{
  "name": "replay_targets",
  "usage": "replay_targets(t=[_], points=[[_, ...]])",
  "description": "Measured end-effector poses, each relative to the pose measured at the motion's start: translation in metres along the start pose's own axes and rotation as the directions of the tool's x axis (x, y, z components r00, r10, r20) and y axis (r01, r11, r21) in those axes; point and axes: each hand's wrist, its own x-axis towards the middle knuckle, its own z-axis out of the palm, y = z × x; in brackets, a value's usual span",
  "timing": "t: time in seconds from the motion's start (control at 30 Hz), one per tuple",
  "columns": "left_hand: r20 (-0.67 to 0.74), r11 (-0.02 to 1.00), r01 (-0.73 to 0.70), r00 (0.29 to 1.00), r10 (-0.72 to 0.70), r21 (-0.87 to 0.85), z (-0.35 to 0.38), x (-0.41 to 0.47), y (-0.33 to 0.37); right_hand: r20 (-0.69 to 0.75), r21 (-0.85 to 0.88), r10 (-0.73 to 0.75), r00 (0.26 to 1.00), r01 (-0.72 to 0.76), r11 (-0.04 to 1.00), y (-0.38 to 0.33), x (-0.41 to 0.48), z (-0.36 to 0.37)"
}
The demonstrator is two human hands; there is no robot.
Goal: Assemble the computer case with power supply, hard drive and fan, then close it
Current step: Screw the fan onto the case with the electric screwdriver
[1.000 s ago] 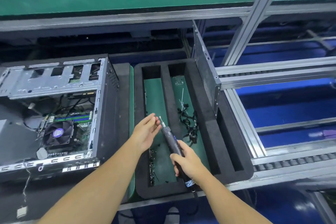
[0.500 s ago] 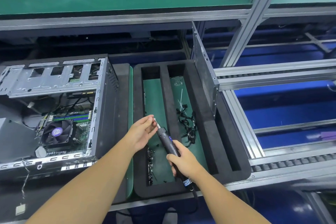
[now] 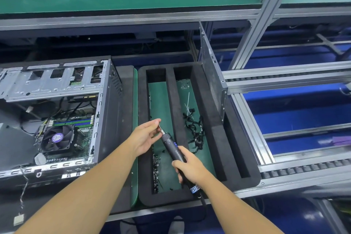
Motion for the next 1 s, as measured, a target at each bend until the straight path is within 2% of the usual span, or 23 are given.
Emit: replay_targets(t=[0.6,0.77,1.0], points=[[-0.155,0.997,-0.019,0.988,0.008,-0.074,0.025,0.002,-0.007,-0.015,0.044,-0.012,1.000,0.013,0.999,0.004,0.004,0.001],[-0.155,0.996,-0.016,0.988,0.002,-0.086,0.028,0.002,-0.010,-0.023,0.048,-0.007,1.000,0.008,0.999,0.005,0.005,0.002],[-0.129,0.999,0.045,0.991,-0.047,-0.020,0.030,0.002,-0.009,-0.033,0.067,-0.010,0.999,0.012,0.998,0.007,0.005,0.002]])
